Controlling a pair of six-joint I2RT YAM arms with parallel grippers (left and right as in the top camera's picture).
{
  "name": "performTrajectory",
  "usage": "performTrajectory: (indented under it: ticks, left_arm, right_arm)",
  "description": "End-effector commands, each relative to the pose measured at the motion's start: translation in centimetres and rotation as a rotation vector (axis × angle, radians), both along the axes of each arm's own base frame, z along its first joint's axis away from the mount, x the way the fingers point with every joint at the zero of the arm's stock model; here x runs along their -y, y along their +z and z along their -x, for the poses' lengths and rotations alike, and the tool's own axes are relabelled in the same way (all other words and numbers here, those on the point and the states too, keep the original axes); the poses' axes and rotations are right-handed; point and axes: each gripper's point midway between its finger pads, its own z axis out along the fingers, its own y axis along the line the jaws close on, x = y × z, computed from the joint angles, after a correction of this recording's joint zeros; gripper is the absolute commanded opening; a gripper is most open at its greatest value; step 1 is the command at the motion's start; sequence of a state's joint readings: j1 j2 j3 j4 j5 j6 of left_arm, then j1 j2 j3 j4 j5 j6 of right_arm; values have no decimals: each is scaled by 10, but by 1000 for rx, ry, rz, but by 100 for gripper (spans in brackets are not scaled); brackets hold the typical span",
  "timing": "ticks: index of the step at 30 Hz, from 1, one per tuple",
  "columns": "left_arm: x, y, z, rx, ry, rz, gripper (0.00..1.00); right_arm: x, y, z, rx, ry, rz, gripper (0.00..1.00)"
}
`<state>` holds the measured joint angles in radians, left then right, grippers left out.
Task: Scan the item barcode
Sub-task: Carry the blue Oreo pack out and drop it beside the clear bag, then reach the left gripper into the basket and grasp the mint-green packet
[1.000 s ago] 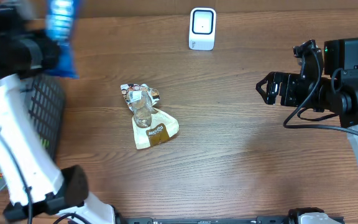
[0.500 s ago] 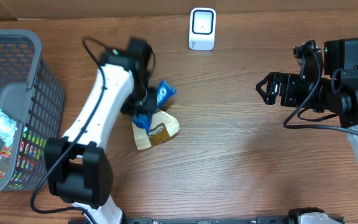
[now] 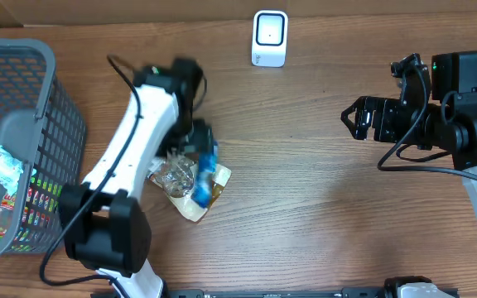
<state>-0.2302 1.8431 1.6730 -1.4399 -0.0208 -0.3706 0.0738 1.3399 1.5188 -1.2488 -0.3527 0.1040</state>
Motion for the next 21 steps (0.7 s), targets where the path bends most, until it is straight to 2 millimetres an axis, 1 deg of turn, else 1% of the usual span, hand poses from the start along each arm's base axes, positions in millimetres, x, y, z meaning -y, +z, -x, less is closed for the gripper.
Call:
performTrajectory:
  ticks: [1, 3, 4, 5, 6, 7, 8, 9, 10, 11, 13, 15, 17, 19, 21]
  left_arm:
    - [-6, 87, -45, 264, 1, 37, 84]
    - [-21, 137, -56, 391, 29, 50, 89]
    - [-32, 159, -58, 448, 50, 51, 90]
    - [-48, 183, -59, 511, 85, 45, 92]
    - [-69, 204, -57, 570, 134, 24, 92]
    - [-88, 219, -54, 614, 182, 2, 93]
    - [-112, 234, -48, 657, 243, -29, 93]
    - [-135, 244, -42, 683, 301, -59, 93]
    - [-162, 252, -34, 708, 375, -92, 92]
    - [-188, 256, -27, 720, 447, -118, 92]
    - [-236, 256, -8, 715, 598, -164, 91]
    - [-279, 246, 11, 680, 731, -199, 91]
    - [-314, 231, 28, 630, 848, -217, 93]
    - [-342, 212, 42, 570, 927, -228, 95]
    - [-361, 191, 50, 504, 981, -226, 96]
  right_arm:
    - [-3, 11, -2, 35, 15, -5, 100]
    - [-3, 11, -2, 34, 15, -6, 100]
    - [-3, 10, -2, 33, 15, -5, 100]
    - [-3, 10, -1, 32, 15, -5, 100]
    - [-3, 10, -1, 31, 15, -5, 100]
    - [-3, 10, -1, 31, 15, -5, 100]
    - [-3, 10, -2, 32, 15, -5, 100]
    - [-3, 11, -2, 34, 15, -5, 100]
    - [-3, 11, -2, 35, 15, -5, 100]
    - [-3, 11, -2, 35, 15, -6, 100]
    - [-3, 10, -1, 31, 15, -5, 100]
    - [-3, 9, 0, 24, 15, -4, 100]
    - [-3, 9, 0, 24, 15, -4, 100]
    - [-3, 9, -1, 28, 15, -4, 100]
    - [-3, 10, -2, 34, 15, -5, 100]
